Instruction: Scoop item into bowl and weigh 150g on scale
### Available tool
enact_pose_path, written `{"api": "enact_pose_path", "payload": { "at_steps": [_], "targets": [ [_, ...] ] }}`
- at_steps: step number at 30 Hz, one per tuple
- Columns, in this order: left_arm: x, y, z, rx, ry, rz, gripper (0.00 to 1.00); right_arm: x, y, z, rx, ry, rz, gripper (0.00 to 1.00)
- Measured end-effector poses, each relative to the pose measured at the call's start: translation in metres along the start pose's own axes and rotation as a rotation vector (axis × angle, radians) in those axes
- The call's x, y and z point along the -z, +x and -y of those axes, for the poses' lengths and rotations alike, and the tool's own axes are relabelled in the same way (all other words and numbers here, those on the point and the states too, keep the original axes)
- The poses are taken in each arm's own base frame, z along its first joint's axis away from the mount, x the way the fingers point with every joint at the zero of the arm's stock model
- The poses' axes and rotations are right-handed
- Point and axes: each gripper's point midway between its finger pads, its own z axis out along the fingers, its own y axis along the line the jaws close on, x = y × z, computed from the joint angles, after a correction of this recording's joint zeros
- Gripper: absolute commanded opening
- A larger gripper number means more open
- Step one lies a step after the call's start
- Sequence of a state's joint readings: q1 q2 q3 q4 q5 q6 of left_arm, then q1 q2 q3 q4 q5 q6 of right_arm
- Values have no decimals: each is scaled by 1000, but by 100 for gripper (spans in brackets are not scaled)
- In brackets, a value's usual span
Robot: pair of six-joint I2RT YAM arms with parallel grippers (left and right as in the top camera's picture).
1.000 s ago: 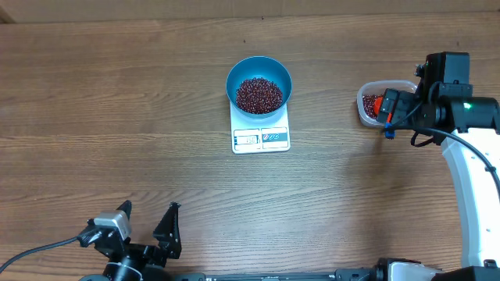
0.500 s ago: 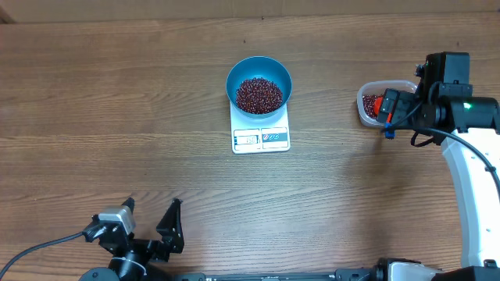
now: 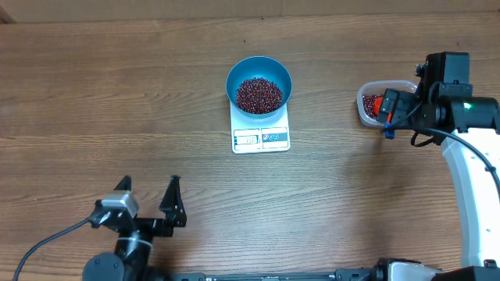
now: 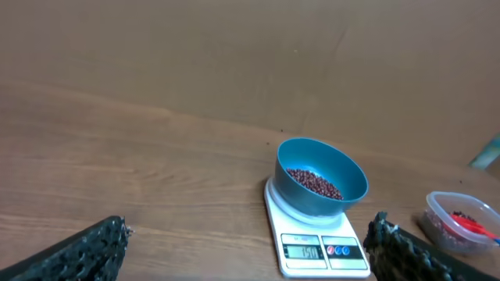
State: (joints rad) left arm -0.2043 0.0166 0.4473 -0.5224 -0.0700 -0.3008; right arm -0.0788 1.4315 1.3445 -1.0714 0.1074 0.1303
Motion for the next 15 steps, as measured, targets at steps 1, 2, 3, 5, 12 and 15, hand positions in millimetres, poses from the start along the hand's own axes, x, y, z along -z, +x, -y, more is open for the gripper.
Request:
{"api": "enact_pose_path", "payload": {
  "at_steps": [1,2,3,5,12,15],
  "targets": [
    [-4,0,1,-6,9,14,100,0,0,0,0,0,0,100],
    [-7,1,1,-12,17,24,100,0,0,0,0,0,0,100],
    [-11,0,3,-18,30,50,99,0,0,0,0,0,0,100],
    [-16,-1,4,-25,45,79,100,0,0,0,0,0,0,100],
    [-29,-2,2,-69,78,181,100,0,0,0,0,0,0,100],
    [-33,-3,0,-82,88,229,100,0,0,0,0,0,0,100]
  ]
}}
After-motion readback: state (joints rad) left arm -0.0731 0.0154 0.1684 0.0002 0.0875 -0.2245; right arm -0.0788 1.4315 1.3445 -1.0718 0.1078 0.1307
